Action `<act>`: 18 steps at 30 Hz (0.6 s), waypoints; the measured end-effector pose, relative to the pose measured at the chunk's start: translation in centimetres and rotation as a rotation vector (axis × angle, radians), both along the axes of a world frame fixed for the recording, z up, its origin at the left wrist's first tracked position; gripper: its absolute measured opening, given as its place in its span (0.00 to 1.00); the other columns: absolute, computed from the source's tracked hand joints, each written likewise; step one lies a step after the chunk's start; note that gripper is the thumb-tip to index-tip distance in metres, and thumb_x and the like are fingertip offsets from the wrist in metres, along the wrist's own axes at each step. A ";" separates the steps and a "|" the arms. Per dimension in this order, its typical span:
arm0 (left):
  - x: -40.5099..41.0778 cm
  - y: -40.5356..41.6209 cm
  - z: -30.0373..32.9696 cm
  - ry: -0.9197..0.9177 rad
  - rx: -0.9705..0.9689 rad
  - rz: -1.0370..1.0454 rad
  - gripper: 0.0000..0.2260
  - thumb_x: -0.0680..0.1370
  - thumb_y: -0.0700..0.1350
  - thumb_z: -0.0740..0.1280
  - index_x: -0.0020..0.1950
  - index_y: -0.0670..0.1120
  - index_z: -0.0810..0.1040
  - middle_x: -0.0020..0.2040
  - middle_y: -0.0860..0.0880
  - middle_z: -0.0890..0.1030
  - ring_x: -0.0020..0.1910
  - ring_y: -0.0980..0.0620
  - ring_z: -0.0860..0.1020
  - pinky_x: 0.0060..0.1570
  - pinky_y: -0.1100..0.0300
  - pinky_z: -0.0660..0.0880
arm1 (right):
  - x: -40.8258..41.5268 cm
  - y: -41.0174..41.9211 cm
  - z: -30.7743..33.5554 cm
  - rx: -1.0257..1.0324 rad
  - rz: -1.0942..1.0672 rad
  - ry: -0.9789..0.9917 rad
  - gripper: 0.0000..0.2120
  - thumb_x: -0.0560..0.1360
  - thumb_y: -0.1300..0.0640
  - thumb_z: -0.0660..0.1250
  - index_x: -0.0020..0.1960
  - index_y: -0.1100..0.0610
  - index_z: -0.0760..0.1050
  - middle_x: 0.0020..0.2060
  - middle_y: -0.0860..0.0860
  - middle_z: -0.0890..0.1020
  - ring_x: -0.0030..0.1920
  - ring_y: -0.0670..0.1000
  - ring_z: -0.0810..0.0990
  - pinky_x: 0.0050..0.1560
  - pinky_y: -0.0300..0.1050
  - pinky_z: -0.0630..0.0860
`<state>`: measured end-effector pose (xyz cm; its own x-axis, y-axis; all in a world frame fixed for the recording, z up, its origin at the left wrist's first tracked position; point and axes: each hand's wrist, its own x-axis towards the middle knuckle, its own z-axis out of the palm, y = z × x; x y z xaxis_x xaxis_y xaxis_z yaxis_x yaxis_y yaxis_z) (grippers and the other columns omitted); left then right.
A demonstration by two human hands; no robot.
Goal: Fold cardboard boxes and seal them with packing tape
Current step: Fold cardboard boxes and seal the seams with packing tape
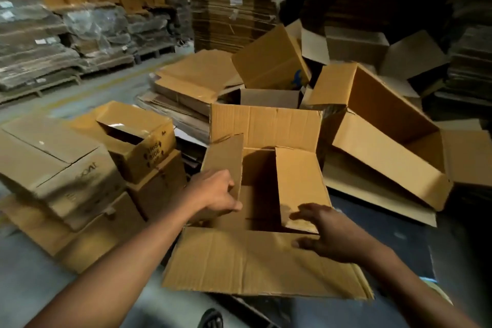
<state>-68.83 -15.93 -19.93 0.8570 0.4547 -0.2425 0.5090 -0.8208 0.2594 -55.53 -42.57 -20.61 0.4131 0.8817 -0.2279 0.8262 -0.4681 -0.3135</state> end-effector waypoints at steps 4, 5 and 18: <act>1.5 -1.6 -5.0 0.001 0.165 -0.102 0.22 0.71 0.65 0.73 0.50 0.47 0.80 0.56 0.49 0.72 0.55 0.48 0.73 0.48 0.52 0.75 | 1.0 1.2 -2.5 0.032 -0.069 0.066 0.28 0.75 0.32 0.68 0.69 0.44 0.74 0.63 0.42 0.76 0.64 0.47 0.75 0.63 0.44 0.74; 1.7 -1.9 -6.1 -0.002 0.173 -0.108 0.22 0.71 0.64 0.73 0.54 0.48 0.80 0.58 0.49 0.72 0.58 0.47 0.72 0.50 0.51 0.75 | 0.9 1.2 -3.0 0.010 -0.073 0.120 0.31 0.73 0.29 0.68 0.70 0.43 0.73 0.65 0.42 0.75 0.66 0.48 0.74 0.65 0.46 0.74; 0.9 0.4 -5.7 0.145 -0.300 -0.187 0.20 0.79 0.62 0.69 0.63 0.51 0.82 0.62 0.48 0.82 0.60 0.46 0.79 0.57 0.53 0.74 | -0.4 0.4 -0.4 -0.427 0.190 0.255 0.52 0.65 0.32 0.77 0.81 0.35 0.54 0.81 0.44 0.58 0.80 0.52 0.58 0.78 0.53 0.59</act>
